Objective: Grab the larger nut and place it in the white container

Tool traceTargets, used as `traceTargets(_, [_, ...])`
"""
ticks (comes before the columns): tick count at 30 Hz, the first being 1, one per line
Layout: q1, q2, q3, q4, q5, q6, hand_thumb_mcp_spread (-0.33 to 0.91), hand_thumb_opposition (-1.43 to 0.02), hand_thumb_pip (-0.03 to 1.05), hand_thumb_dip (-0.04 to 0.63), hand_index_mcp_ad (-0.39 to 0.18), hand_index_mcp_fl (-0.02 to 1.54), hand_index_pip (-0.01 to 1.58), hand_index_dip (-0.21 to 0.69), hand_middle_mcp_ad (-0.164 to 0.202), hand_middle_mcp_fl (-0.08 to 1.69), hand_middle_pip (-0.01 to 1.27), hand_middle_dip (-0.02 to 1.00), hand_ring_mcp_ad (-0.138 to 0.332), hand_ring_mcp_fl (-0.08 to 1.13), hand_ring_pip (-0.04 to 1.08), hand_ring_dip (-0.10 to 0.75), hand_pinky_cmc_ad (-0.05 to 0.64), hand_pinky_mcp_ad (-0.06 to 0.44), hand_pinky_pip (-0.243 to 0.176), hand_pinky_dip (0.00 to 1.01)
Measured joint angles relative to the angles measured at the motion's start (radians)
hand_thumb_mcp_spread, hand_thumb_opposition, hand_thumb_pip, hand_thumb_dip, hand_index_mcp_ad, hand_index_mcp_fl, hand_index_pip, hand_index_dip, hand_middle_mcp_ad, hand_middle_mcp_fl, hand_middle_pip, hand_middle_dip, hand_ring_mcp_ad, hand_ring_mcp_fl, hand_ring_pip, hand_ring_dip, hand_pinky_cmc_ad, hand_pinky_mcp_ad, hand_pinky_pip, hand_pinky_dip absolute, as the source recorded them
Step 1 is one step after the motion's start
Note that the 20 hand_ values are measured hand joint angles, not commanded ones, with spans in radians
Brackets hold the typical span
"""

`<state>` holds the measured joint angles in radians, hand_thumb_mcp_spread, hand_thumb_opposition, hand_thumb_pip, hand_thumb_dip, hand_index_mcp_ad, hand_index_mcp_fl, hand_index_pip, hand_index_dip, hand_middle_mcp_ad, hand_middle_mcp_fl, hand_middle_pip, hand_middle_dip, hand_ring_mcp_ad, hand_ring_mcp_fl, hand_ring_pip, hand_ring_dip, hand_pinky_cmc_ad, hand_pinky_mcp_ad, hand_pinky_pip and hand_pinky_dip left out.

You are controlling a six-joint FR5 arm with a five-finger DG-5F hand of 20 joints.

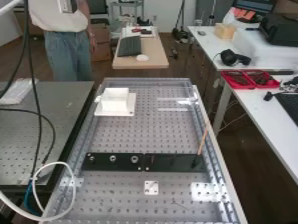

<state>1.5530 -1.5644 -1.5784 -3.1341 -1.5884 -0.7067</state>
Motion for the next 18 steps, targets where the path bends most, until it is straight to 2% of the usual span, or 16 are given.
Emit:
traceTargets(1, [0.0,0.0,0.0,0.0,0.0,0.0,0.0,0.01,0.02,0.007,-0.009,0.02,0.01,0.0,0.079,0.0,0.01,0.02,0.08,0.0,0.01,0.016,0.084,0.051,-0.01,0.01])
traceTargets(2, [-0.001,0.0,-0.001,0.001,-0.001,0.0,0.0,0.01,0.01,0.007,0.0,0.02,0.01,0.0,0.068,0.0,0.01,0.02,0.065,0.0,0.01,0.016,0.063,0.052,-0.01,0.01])
traceTargets(4, [-0.002,0.001,-0.002,0.001,-0.001,0.0,0.0,0.01,0.02,0.007,0.007,0.02,0.01,0.0,0.059,0.0,0.01,0.02,0.072,0.0,0.01,0.016,0.047,0.049,-0.01,0.01])
traceTargets(5, [-0.003,0.002,-0.002,0.002,-0.001,0.001,0.02,-0.06,0.08,0.002,0.01,0.02,0.0,0.0,0.051,0.0,0.02,0.02,0.066,0.0,0.01,0.019,0.045,0.051,-0.01,0.04])
traceTargets(6, [-0.004,0.003,-0.004,0.002,-0.001,0.001,0.09,-0.12,0.19,0.012,0.007,0.02,0.01,0.0,0.049,0.0,0.04,0.03,0.07,0.0,0.02,0.023,0.049,0.051,-0.01,0.08])
traceTargets(7, [-0.005,0.003,-0.005,0.003,-0.001,0.001,0.16,-0.21,0.31,0.031,0.01,0.02,0.02,0.0,0.049,0.0,0.06,0.05,0.07,0.0,0.02,0.03,0.063,0.063,-0.01,0.18])
traceTargets(9, [-0.006,0.005,-0.007,0.003,-0.001,0.002,0.21,-0.36,0.33,0.04,0.0,0.02,0.04,0.0,0.049,0.0,0.08,0.09,0.061,0.0,0.04,0.061,0.112,0.134,-0.012,0.34])
traceTargets(10, [-0.006,0.005,-0.007,0.003,-0.001,0.002,0.22,-0.42,0.33,0.037,-0.007,0.02,0.05,0.0,0.052,0.0,0.09,0.11,0.075,0.0,0.03,0.075,0.15,0.164,-0.026,0.39])
traceTargets(12, [-0.007,0.006,-0.008,0.003,-0.002,0.003,0.25,-0.53,0.34,0.052,-0.012,0.02,0.05,0.0,0.049,0.02,0.11,0.14,0.103,0.0,0.07,0.103,0.215,0.213,-0.024,0.52])
traceTargets(14, [-0.008,0.006,-0.008,0.002,-0.003,0.003,0.24,-0.61,0.36,0.051,-0.017,0.02,0.07,0.0,0.051,0.02,0.12,0.16,0.131,0.0,0.07,0.119,0.264,0.265,-0.044,0.6])
traceTargets(16, [-0.009,0.007,-0.008,0.002,-0.004,0.004,0.25,-0.62,0.37,0.052,-0.019,0.03,0.07,0.0,0.051,0.02,0.12,0.18,0.15,0.0,0.09,0.129,0.302,0.278,-0.059,0.65])
traceTargets(18, [-0.009,0.009,-0.007,0.001,-0.006,0.004,0.25,-0.66,0.37,0.051,-0.016,0.04,0.07,0.0,0.052,0.04,0.12,0.19,0.155,0.0,0.08,0.134,0.312,0.304,-0.058,0.68])
